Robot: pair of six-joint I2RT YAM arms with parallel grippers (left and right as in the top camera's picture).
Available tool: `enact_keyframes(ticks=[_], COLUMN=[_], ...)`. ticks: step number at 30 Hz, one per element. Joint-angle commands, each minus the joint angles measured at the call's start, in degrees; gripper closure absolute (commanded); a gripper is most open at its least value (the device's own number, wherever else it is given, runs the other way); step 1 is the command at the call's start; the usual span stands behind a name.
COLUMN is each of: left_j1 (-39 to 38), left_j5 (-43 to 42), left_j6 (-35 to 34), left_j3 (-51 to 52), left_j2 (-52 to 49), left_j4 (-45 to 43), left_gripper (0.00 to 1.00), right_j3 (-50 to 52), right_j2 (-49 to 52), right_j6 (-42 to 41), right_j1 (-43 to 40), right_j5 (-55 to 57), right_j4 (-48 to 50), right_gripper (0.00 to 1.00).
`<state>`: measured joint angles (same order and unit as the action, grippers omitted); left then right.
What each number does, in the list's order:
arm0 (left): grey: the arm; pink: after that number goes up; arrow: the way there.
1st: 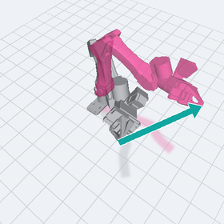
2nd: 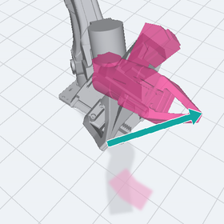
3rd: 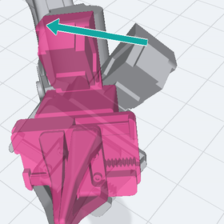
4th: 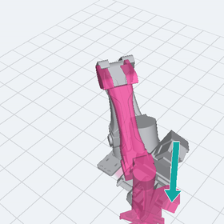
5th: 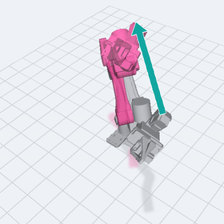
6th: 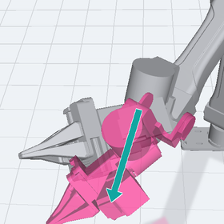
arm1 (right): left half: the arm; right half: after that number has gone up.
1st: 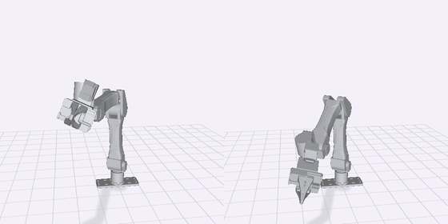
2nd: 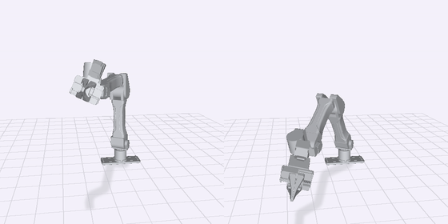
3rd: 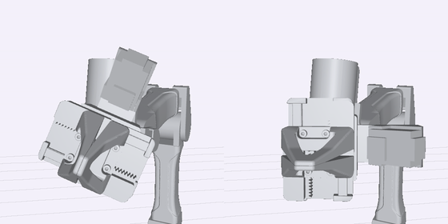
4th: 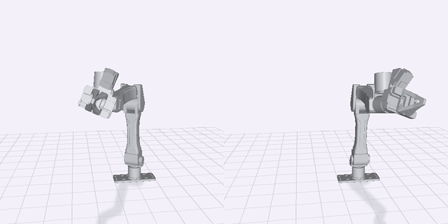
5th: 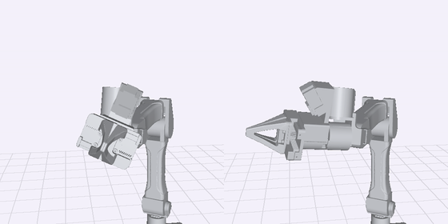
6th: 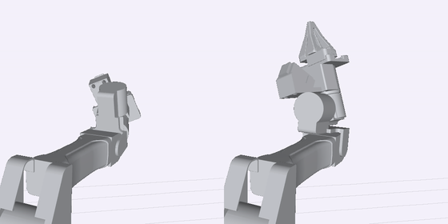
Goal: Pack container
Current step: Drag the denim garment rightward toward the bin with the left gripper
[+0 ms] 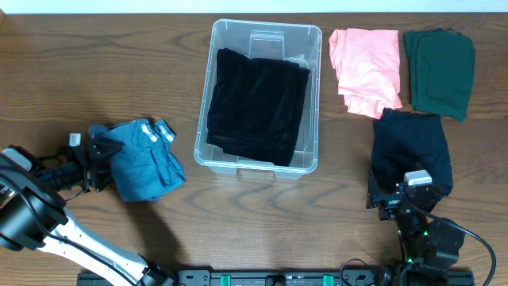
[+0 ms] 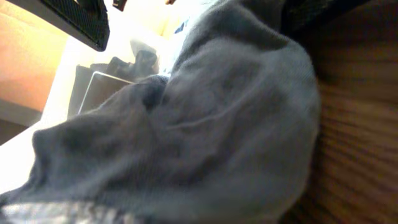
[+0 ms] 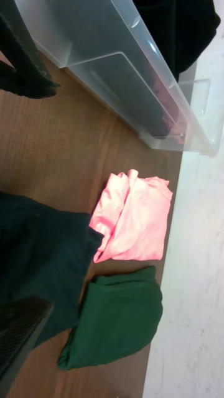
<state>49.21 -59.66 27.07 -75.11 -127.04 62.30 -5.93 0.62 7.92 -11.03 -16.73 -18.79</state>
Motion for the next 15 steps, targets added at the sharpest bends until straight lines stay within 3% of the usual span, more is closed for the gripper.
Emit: enact_keyframes(ticks=[1,10,15], left_j1=[-3.1,-8.7,-9.7], left_j5=[15.1,13.8,13.3], left_j6=[4.5,6.8,6.8], left_j3=[3.1,3.1,3.1], left_j2=[-6.2,-6.2,-6.2], left_j4=[-3.2,-5.9,-6.7], left_gripper=[0.14,0.15,0.27], right_j3=[0.1,0.1,0.1], right_j2=[-0.3,-0.3,-0.3], right_j6=[-0.6,-0.6,-0.6], right_j1=[-0.2,-0.2,-0.2], right_j5=[-0.2,-0.2,-0.2], right_j4=[-0.1,-0.1,-0.1], right_gripper=[0.01,0.01,0.01])
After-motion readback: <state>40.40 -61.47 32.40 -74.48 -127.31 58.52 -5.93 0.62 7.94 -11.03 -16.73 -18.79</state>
